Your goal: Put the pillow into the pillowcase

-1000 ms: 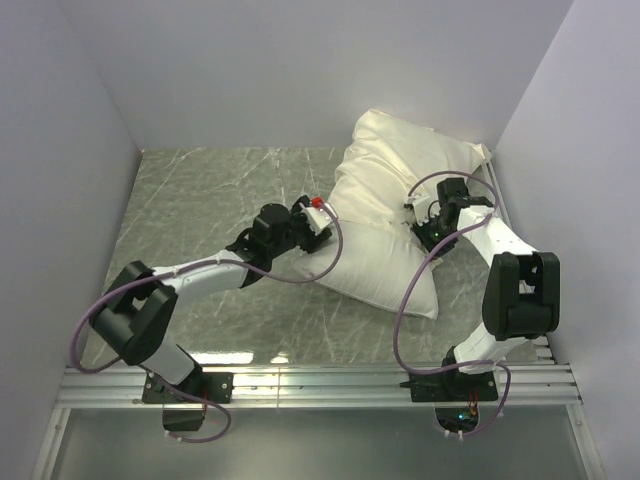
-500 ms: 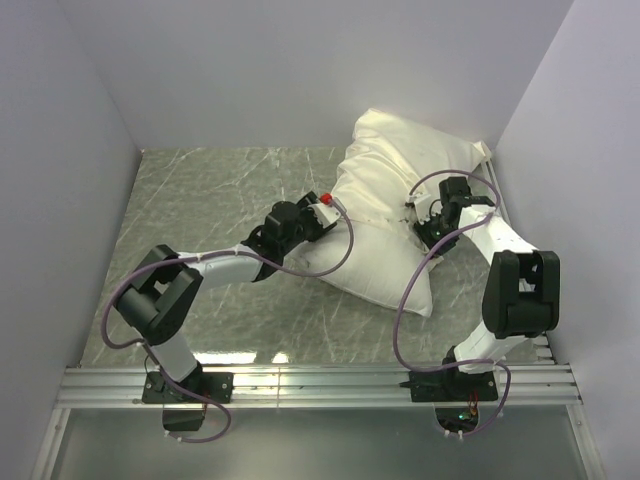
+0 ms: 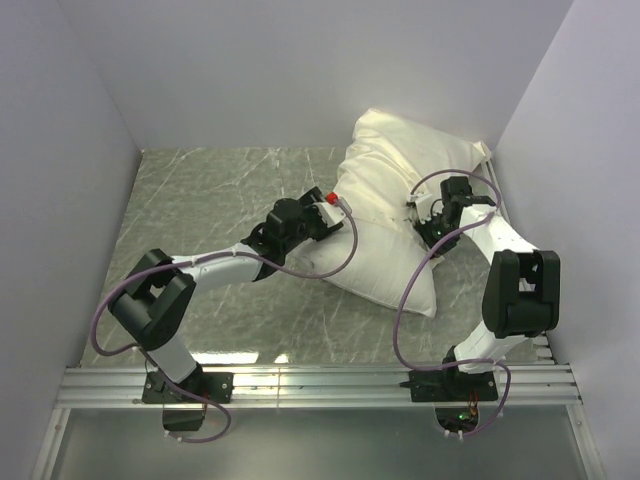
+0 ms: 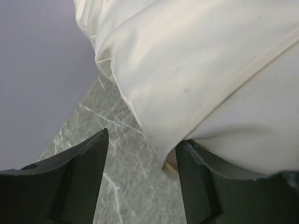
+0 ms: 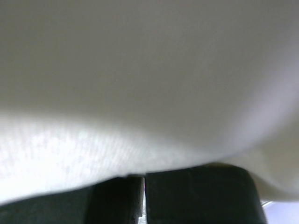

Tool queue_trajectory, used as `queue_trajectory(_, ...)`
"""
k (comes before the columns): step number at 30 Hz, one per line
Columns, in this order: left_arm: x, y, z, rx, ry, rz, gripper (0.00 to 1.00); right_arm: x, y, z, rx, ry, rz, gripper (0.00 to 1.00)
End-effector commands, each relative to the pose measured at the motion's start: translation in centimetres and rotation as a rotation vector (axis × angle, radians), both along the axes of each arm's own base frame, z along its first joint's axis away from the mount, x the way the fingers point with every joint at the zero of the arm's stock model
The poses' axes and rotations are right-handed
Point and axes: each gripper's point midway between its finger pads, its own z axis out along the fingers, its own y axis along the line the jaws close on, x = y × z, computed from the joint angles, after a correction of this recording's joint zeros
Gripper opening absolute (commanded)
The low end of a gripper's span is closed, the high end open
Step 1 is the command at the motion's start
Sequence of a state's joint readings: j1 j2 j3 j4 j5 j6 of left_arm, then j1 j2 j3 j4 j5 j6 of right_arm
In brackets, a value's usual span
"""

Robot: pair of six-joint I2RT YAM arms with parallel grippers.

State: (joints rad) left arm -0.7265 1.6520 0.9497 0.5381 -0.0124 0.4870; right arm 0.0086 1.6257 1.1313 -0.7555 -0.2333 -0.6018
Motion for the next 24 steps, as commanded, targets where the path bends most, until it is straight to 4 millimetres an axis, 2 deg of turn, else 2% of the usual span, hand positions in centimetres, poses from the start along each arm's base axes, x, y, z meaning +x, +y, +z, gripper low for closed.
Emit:
queue_trajectory(1, -1.8, -3.6, 4.7, -0.067, -0.092, -0.131, 0.65, 1.9, 0.1, 1.3, 0.014, -0.073, 0.011, 0.00)
queue_trajectory(3, -3.2, -4.1, 4.5, -0.045, -0.097, -0.166, 0.70, 2.1, 0.2, 1.5, 0.018, -0.075, 0.011, 0.00)
queue_trajectory(4, -4.4, -4.6, 5.4, -0.051, -0.116, -0.197, 0.71, 2.1, 0.3, 1.5, 0.019, -0.077, 0.012, 0.00)
queue_trajectory(6, -5.6, -4.6, 5.3, -0.024, -0.133, -0.220, 0.75, 2.1, 0.3, 1.7, 0.023, -0.081, 0.011, 0.00)
queue_trajectory(7, -6.3, -4.6, 6.0, -0.026, -0.146, -0.232, 0.76, 2.0, 0.3, 1.7, 0.023, -0.081, 0.011, 0.00)
queue_trajectory(13, -8.0, -3.9, 8.7, -0.016, -0.205, -0.277, 0.79, 1.7, 0.3, 1.8, 0.023, -0.083, 0.016, 0.00)
queue_trajectory(14, -8.2, -4.0, 9.0, -0.017, -0.206, -0.289, 0.79, 1.7, -0.5, 1.8, 0.022, -0.082, -0.010, 0.00)
queue_trajectory(15, -8.4, -4.3, 9.5, -0.017, -0.214, -0.314, 0.79, 1.8, -0.5, 1.8, 0.022, -0.086, -0.008, 0.00)
queue_trajectory(18, -8.6, -5.2, 9.4, 0.003, -0.217, -0.346, 0.79, 1.9, -0.5, 1.9, 0.026, -0.083, -0.010, 0.00)
queue_trajectory(22, -7.7, -6.6, 7.1, 0.050, -0.199, -0.346, 0.79, 1.9, -0.5, 2.0, 0.027, -0.084, -0.013, 0.00)
queue_trajectory(24, -7.2, -6.9, 6.6, 0.066, -0.213, -0.336, 0.80, 1.9, -0.5, 2.0, 0.027, -0.086, -0.014, 0.00)
